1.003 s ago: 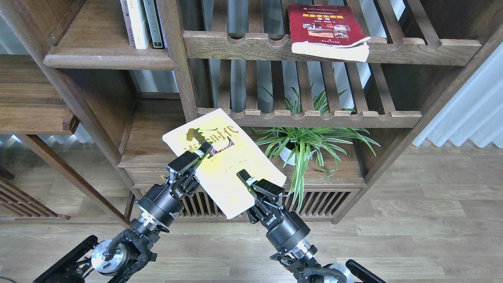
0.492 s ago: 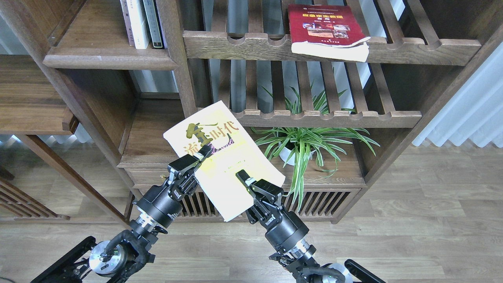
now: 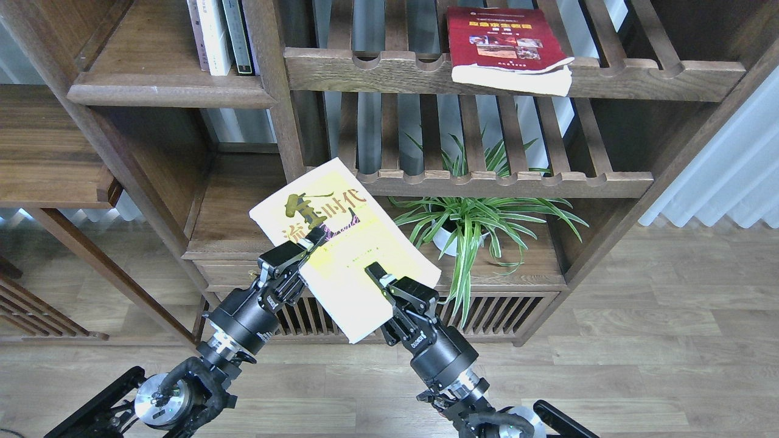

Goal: Organize books on shelf
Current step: 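Grip the yellow-green book between both grippers and lower it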

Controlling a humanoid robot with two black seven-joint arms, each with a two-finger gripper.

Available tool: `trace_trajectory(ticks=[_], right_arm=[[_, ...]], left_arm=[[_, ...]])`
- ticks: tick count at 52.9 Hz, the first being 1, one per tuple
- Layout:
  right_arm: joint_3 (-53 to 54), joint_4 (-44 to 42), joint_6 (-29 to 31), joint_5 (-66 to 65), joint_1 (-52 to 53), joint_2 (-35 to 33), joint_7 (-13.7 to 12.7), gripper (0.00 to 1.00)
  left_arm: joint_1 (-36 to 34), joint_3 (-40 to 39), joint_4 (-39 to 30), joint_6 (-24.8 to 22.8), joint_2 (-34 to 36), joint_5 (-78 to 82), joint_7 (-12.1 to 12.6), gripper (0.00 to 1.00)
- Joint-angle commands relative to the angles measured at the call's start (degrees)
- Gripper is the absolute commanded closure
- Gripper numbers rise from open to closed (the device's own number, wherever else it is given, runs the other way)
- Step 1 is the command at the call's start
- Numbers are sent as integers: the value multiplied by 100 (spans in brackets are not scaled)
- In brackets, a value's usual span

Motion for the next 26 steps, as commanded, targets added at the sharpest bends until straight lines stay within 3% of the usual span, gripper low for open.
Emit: trace_trajectory(ticks=[1, 7, 8, 14, 26], right_arm=[[12, -2, 0, -3, -1, 1, 7, 34], [29, 7, 0, -3, -45, 1, 25, 53], [47, 7, 0, 6, -45, 18, 42, 63], [91, 7, 0, 14, -36, 71, 78, 94], [82, -19, 0, -3, 51, 71, 78, 94]], left_arm=[[-8, -38, -6, 0, 22, -3, -10, 93], [1, -29, 2, 0, 48, -3, -10, 93], [1, -29, -6, 0, 48, -3, -10, 93], [1, -20, 2, 0, 57, -3, -10, 93], [1, -20, 2, 0, 57, -3, -10, 93]])
